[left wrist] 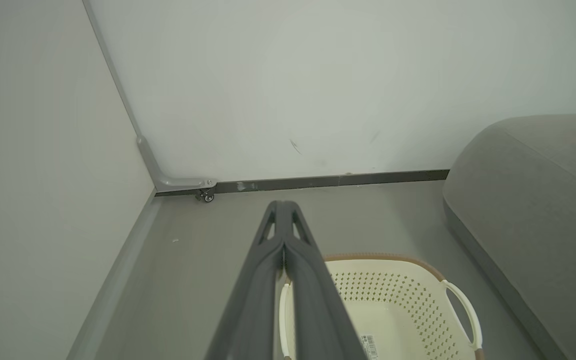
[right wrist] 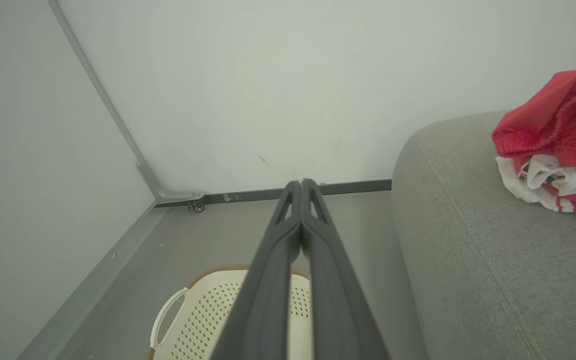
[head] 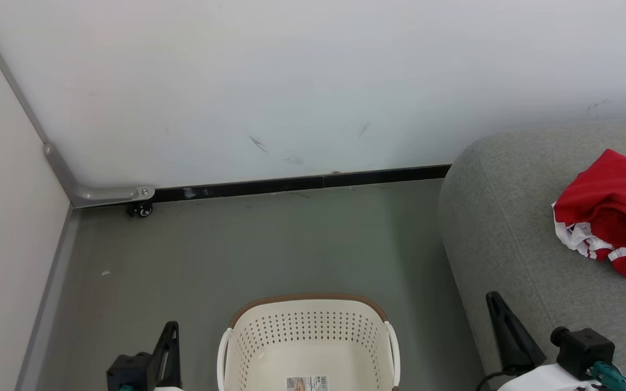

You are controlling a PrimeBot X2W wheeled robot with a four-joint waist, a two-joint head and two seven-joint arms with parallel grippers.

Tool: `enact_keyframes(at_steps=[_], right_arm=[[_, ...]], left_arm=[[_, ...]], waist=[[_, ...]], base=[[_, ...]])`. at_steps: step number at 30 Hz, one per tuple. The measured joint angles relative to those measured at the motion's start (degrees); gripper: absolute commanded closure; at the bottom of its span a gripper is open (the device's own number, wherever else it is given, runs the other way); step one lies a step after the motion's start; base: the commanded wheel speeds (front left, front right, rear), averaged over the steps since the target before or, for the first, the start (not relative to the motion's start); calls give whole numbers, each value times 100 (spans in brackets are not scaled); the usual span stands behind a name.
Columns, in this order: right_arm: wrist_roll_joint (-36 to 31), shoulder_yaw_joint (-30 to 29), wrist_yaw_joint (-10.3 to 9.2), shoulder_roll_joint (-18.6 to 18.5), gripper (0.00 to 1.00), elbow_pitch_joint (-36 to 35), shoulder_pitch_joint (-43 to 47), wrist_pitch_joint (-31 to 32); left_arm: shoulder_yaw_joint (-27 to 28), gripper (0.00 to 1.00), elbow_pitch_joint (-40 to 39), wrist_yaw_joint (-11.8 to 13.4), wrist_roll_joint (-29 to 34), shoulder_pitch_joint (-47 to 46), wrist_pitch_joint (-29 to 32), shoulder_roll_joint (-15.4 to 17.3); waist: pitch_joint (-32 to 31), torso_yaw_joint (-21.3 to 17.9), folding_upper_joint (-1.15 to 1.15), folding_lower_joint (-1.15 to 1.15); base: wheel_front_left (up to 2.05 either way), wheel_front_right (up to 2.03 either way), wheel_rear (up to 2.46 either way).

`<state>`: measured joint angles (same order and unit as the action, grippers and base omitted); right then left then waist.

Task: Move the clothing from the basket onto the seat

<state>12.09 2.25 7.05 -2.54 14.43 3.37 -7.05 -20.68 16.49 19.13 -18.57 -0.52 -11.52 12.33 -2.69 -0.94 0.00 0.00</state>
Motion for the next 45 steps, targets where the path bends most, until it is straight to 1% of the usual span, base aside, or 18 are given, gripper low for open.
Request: enact_keyframes(at_steps=[7,12,16,21,24,27,33,37,40,45], right_arm=[[341,-9,0,8,100,25,21,1],[784,-38,0,8,100,19,14,52],[1244,-69,0,8,100,16,9,108],[1705,-125,0,9,100,10,1,179],[1945,-162,0,9,100,8,-2,214],[2165,-192,0,10,100,4,-13,261],[2653,-238,0,10,100,-4,-20,361],[2970,-283,0,11,100,-14,-29,419],[3132,-310,0,10,100,-15,-61,455],[3621,-368,0,10,100,-22,-132,519]], left_arm=[[136,100,-60,-67,-339,37,101,-46],[277,100,-93,-162,-791,37,201,-101],[364,100,-125,-264,-1209,37,258,-158],[493,100,-167,-436,-1562,37,354,-196],[566,100,-178,-511,-1758,37,397,-221],[649,100,-188,-568,-1990,37,456,-249],[802,100,-211,-761,-2426,37,586,-333],[901,100,-226,-859,-2729,37,654,-361],[953,100,-238,-888,-2864,37,691,-379],[1104,100,-247,-1060,-3314,37,805,-428]], waist=[[12,4,0,0],[29,9,0,0],[43,14,0,1],[57,20,0,7],[59,22,0,20],[58,24,0,38],[47,29,0,72],[37,33,0,89],[33,35,0,94],[31,40,0,100]], base=[[0,0,0],[0,0,0],[0,0,0],[0,0,0],[0,0,0],[0,0,0],[0,0,0],[0,0,0],[0,0,0],[0,0,0]])
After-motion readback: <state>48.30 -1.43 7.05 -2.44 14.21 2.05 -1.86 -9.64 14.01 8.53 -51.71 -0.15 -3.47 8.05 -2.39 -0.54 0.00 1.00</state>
